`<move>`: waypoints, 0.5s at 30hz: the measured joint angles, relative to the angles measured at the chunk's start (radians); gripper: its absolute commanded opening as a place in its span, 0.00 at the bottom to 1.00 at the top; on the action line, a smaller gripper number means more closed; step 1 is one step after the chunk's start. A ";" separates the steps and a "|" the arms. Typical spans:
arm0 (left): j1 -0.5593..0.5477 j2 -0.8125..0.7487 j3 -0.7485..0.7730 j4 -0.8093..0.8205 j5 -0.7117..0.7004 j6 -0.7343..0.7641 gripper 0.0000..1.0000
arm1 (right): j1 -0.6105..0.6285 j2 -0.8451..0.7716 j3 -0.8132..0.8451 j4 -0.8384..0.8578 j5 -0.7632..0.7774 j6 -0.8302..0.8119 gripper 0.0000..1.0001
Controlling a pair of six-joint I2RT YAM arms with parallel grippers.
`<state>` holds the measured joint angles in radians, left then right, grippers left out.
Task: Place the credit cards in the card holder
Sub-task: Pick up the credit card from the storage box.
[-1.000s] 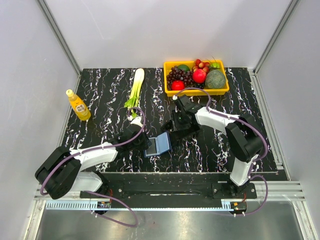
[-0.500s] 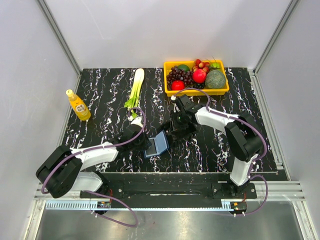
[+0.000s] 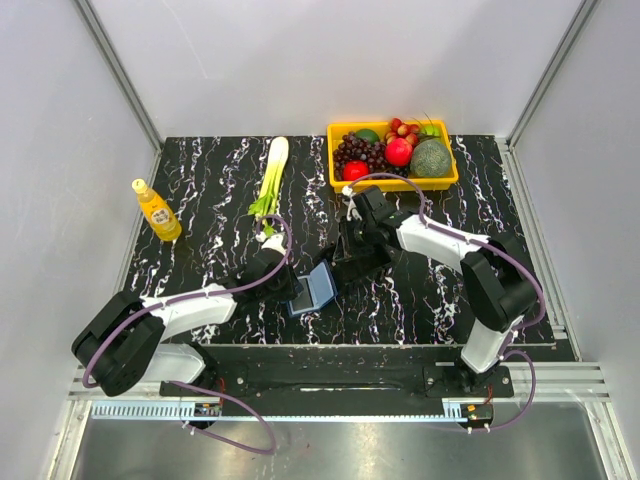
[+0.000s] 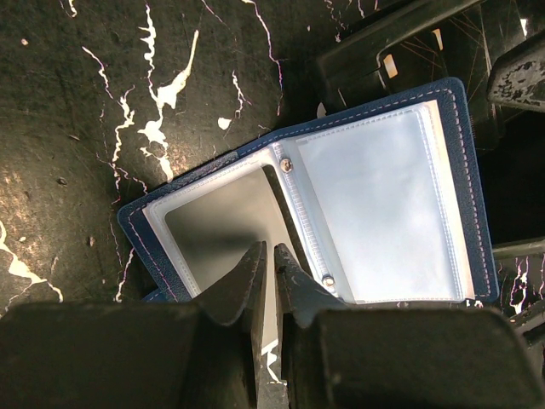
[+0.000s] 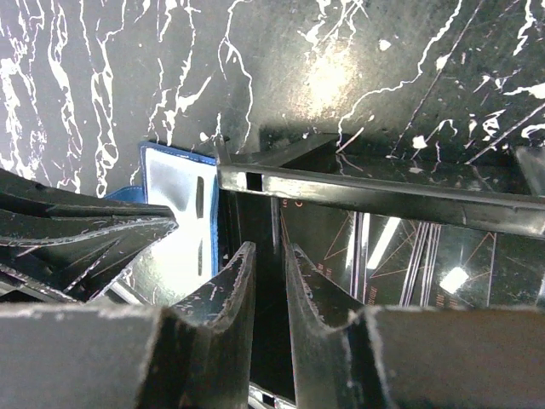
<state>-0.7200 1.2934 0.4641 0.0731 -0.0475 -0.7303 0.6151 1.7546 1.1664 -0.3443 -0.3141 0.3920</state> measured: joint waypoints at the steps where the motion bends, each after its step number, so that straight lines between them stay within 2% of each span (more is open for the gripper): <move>1: 0.000 0.000 0.000 0.000 0.000 0.000 0.12 | 0.000 0.000 0.000 0.006 -0.006 0.002 0.26; 8: 0.000 0.000 0.000 -0.002 0.000 0.000 0.12 | 0.000 0.000 -0.017 0.006 0.043 0.020 0.40; 15: 0.000 0.000 0.000 -0.008 0.000 0.000 0.12 | 0.000 0.053 -0.014 -0.008 0.103 0.021 0.36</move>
<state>-0.7200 1.2934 0.4641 0.0647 -0.0479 -0.7300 0.6151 1.8080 1.1519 -0.3527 -0.2108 0.4126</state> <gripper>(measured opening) 0.123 0.381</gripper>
